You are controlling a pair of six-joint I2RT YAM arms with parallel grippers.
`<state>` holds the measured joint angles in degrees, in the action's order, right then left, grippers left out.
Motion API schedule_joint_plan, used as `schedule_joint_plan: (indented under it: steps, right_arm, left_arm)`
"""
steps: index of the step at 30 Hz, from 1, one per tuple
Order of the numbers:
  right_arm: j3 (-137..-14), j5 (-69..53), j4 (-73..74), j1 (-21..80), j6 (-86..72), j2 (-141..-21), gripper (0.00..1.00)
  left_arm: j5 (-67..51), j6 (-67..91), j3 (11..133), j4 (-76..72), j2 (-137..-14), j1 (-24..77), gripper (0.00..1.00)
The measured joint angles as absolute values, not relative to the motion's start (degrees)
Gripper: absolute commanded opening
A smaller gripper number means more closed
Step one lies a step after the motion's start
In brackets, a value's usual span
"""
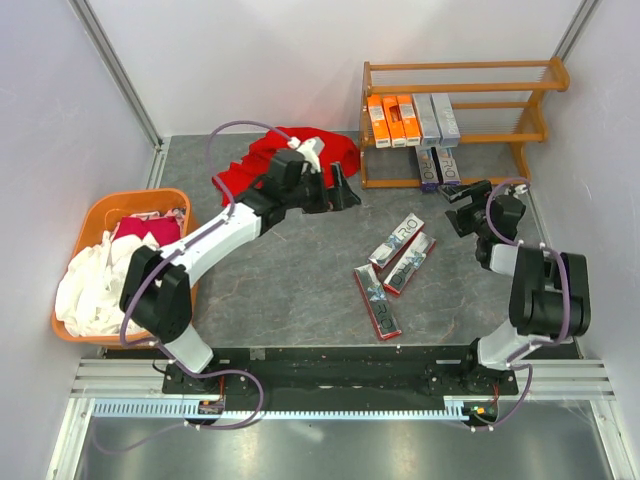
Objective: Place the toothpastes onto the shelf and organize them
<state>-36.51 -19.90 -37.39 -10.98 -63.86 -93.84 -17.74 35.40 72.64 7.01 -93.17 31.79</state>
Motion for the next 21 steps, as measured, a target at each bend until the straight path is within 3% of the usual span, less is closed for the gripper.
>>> schedule_joint_plan:
  steps: [11,21]
  right_arm:
    - [-33.8,-20.64,-25.02,-10.98,-54.85,-78.17,0.98]
    - [-30.46,-20.97,-18.15,-10.98,-50.22,-72.23,0.98]
  left_arm:
    - [-10.5,33.45,77.3,22.33,-101.84,41.91,0.98]
    - [-9.06,33.5,83.11,30.79,-108.6,49.08,0.91]
